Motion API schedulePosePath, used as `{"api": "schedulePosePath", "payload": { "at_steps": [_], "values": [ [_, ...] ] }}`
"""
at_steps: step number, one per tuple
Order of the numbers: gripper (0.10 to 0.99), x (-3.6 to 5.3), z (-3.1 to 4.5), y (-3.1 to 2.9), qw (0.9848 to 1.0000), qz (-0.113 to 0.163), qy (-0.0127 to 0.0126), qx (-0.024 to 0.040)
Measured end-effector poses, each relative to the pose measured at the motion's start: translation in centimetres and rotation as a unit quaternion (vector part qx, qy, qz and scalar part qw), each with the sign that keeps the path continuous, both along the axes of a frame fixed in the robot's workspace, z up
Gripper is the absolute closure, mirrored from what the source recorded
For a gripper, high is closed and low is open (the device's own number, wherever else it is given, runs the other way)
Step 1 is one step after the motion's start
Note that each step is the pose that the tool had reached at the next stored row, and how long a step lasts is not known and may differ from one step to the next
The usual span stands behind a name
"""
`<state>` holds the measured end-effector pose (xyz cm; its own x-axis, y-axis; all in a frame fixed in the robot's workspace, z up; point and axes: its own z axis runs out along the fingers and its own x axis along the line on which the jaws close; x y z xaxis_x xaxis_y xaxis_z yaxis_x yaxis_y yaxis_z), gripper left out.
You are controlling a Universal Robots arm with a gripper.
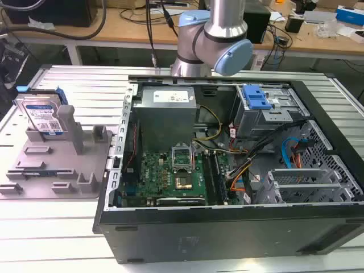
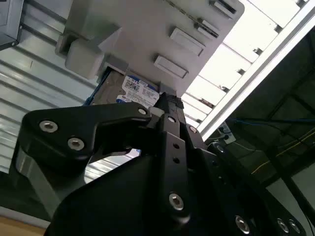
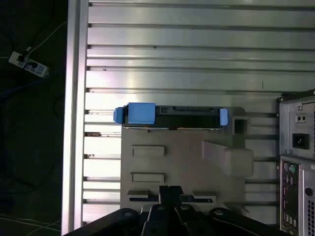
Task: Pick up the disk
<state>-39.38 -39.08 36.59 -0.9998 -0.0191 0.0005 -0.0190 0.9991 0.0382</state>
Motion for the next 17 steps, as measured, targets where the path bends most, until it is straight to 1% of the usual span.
{"api": "schedulePosePath", "payload": {
  "at_steps": [15, 17],
  "values": [
    [0.980, 0.00, 0.00, 0.00, 1.0000, 0.000, 0.0000, 0.0000],
    [0.980, 0.00, 0.00, 0.00, 1.0000, 0.006, 0.0000, 0.0000]
  ]
}}
